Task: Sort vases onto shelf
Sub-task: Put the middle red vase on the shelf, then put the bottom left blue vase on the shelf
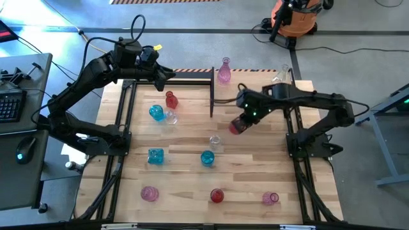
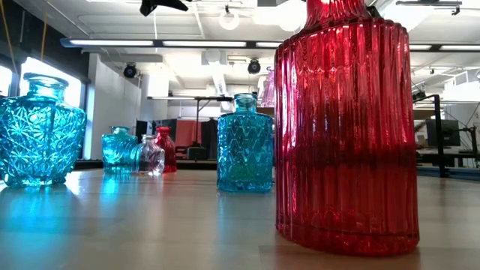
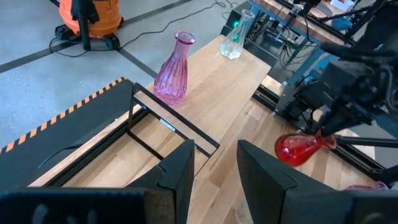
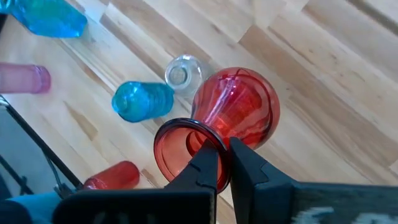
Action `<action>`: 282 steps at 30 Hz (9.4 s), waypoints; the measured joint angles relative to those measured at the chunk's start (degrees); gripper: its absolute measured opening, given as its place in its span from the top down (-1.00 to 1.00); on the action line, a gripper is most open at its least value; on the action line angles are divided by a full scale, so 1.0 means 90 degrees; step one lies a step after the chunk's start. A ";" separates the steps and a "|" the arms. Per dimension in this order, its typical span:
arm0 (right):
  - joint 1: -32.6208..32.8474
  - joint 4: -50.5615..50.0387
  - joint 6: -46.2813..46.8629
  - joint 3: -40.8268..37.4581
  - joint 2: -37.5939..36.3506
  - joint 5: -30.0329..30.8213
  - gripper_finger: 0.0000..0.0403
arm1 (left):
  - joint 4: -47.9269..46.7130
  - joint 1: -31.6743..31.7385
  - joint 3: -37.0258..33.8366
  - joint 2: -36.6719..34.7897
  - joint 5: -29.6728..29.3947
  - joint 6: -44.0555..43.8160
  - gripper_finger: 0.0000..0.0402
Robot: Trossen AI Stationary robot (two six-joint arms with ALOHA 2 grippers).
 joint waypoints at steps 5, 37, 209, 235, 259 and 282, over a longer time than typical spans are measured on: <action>-0.0532 0.0004 -0.0372 0.0000 -0.0100 -0.0235 1.00 | 0.0002 0.0002 0.0000 0.0000 0.0000 -0.0002 0.44; -0.4133 0.1010 -0.2435 0.0000 -0.0098 -0.0994 1.00 | 0.0005 0.0002 0.0000 0.0000 0.0000 -0.0051 0.44; -0.4884 0.2161 -0.2077 0.0002 0.0667 0.0186 0.50 | 0.0004 0.0002 0.0000 0.0000 0.0000 -0.0052 0.44; -0.4636 0.2364 -0.2665 0.0002 0.0086 -0.0503 0.50 | 0.0002 0.0002 0.0000 0.0000 -0.0002 -0.0053 0.44; -0.2520 0.2370 -0.2553 0.0002 -0.0161 -0.0574 0.50 | 0.0527 -0.0001 0.0005 0.0020 0.0000 -0.0053 0.44; -0.0647 0.2372 -0.1542 0.0002 -0.0161 0.0609 0.50 | 0.0912 -0.0123 0.0005 0.0424 0.0004 -0.1040 0.44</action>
